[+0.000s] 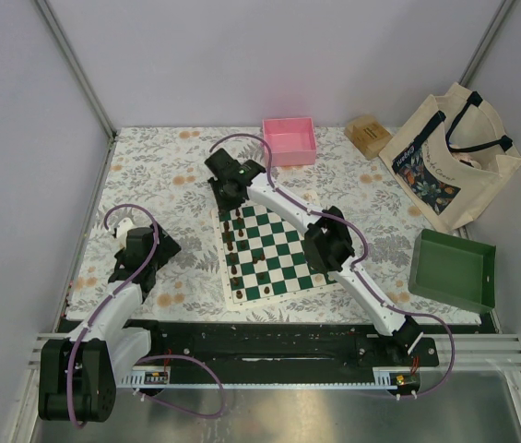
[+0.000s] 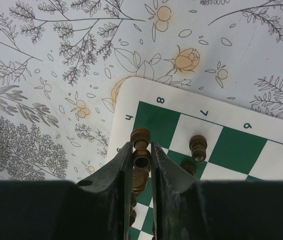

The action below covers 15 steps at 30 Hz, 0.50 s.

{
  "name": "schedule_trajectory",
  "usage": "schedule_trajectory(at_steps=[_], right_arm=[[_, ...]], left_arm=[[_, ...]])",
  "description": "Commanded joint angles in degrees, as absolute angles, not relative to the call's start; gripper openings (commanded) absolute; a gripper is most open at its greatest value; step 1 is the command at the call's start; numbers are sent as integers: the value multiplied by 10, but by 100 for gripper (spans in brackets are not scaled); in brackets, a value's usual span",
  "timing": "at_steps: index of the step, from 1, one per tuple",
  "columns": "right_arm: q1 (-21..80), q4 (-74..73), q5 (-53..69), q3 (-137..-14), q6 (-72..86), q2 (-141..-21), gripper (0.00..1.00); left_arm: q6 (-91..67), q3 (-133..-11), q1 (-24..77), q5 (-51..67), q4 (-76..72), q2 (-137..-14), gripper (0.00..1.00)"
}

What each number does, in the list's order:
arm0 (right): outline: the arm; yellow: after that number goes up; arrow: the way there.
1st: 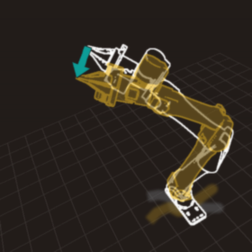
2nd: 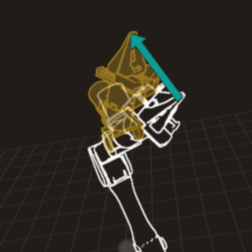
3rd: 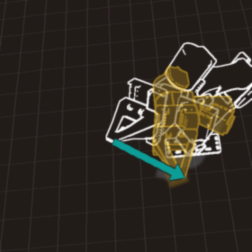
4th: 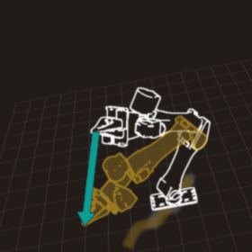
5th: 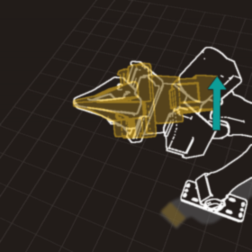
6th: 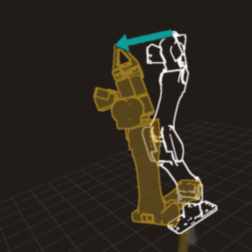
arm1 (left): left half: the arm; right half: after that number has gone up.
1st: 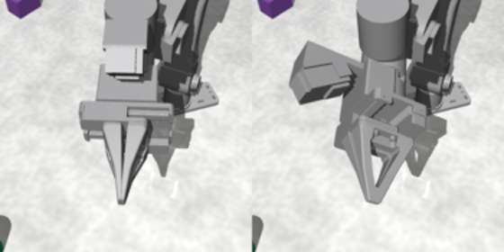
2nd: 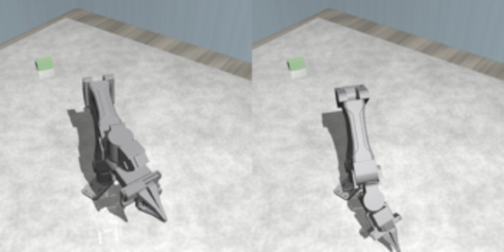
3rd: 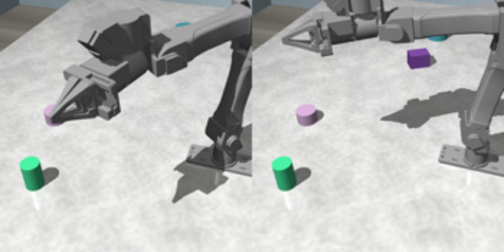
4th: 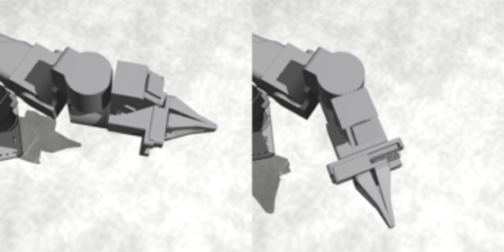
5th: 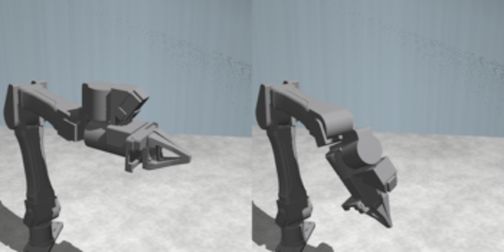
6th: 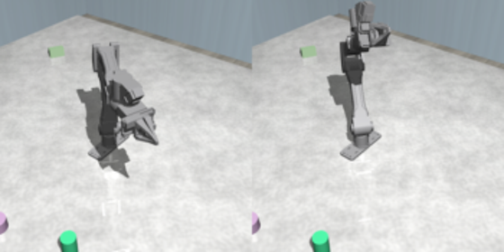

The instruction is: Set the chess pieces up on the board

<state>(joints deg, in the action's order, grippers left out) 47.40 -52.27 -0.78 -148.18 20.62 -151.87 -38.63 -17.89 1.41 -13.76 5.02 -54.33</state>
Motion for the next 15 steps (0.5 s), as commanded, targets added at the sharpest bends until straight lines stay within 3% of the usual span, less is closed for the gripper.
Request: schedule_trajectory(at_steps=[1,15], right_arm=[[473,-509,-7,-1515,207,-1526,23],[472,-522,-18,-1514,200,-1535,25]], left_arm=[[-385,-195,13,-142,34,-537,99],[-385,-195,14,-142,34,-537,99]])
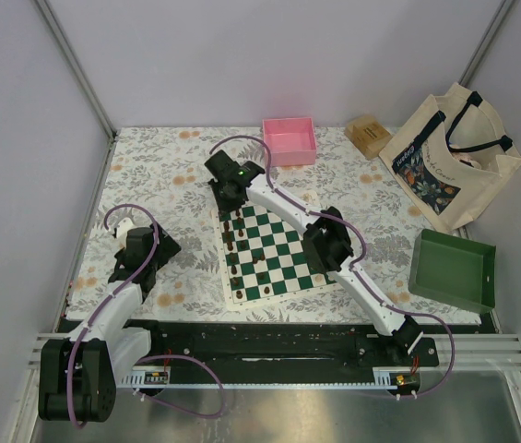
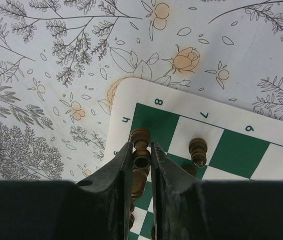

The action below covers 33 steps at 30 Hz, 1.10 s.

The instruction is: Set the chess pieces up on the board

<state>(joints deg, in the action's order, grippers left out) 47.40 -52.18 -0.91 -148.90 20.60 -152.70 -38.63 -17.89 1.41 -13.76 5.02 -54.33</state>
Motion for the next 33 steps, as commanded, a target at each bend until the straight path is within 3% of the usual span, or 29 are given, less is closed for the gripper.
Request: schedule_trajectory(at_steps=[1,17,26,33], right_arm=[[473,-521,-20,-1514,200,-1534,25],[473,-522,-39,-1517,196,-1540,28],[473,-518,-19,-1513,201,-1533,45],[473,-505,-4,-1515,200,-1499,49]], left_arm=[[-385,-195,13,-142,34,-537,99],[-385,-195,13,-143,34,-537,99],[-385,-195,13,-143,34,-537,99],[-385,-195,13,-143,34,-537,99]])
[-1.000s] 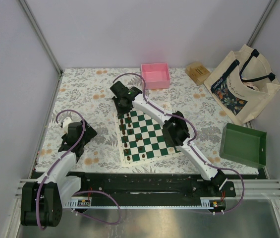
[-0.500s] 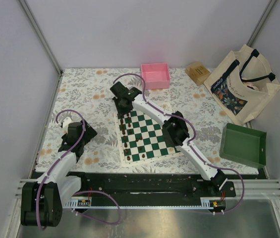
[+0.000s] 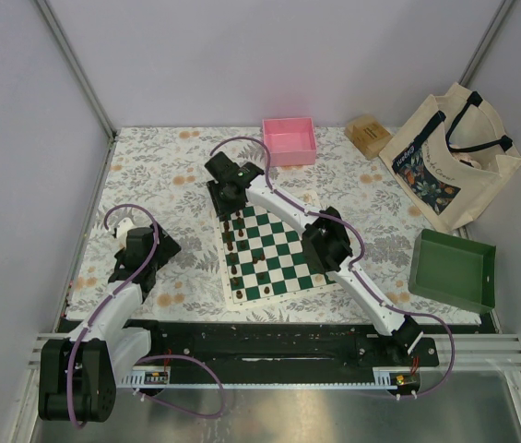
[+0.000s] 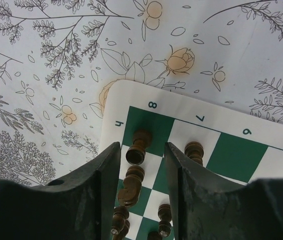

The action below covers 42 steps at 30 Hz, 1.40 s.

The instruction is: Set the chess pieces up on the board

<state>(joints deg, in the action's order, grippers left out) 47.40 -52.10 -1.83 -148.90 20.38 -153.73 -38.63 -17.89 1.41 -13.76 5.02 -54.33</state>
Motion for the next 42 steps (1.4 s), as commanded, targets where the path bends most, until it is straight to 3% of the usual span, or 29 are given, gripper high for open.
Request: schedule_trajectory(at_steps=[1,12,20,24,32,42], right_arm=[[473,-503,-4,-1514,197,-1491,50],[468,-493,-21,-1446,173,-1348,68],[468,-521,-109,-1247,171,-1174,81],[467,-493,-148,-1095,192,-1067,99],[464,-382,-179,-828,325,-856,99],[445,-252,-98,-675,375,-779,98]], left_arm=[[-385,-195,13,-142,34,-537,99],[-384,-192,13,-142,33,-527,99],[-390,-193,14,-151,40,-528,99],[-388,-198,14,-150,43,-536,99],[-382,-200,14,-141,39,-543,99],[-381,-187,14,-142,35,-514,99]])
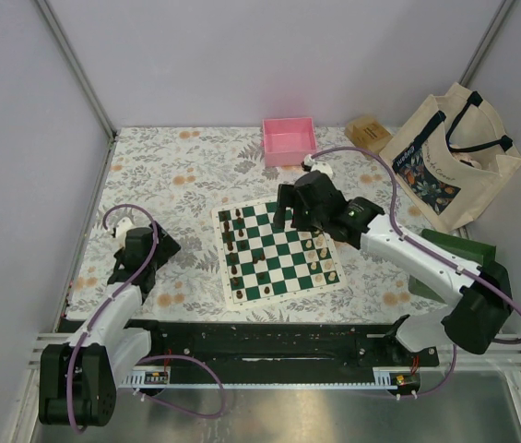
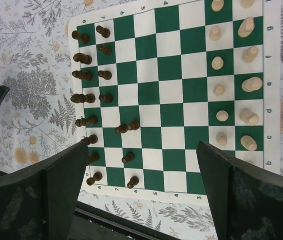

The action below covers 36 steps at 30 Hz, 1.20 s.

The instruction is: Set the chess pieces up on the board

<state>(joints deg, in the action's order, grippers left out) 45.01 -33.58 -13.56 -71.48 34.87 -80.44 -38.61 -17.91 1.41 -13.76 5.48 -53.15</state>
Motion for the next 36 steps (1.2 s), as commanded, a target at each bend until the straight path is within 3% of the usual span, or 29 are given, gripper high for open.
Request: schedule_trajectory(at_steps=[1,7,15,25,36], right_arm=[[444,-232,-72,-659,359,-774,98],[443,-176,-100,-599,373,-772,99],[443,-238,-72,-668,340,-852,99],[445,-277,-30,-700,322,-953,75],[477,-278,-21,-746,316,-1034,63]], left_arm=[[-381,-187,14,-142,34,-513,99],[-383,-183,14,-144,37,-502,99],[-380,-171,14,-141,29,-475,99],[-379,-169,14,-137,26,-472,99],[-373,-170,14,-127,20,-479,99]])
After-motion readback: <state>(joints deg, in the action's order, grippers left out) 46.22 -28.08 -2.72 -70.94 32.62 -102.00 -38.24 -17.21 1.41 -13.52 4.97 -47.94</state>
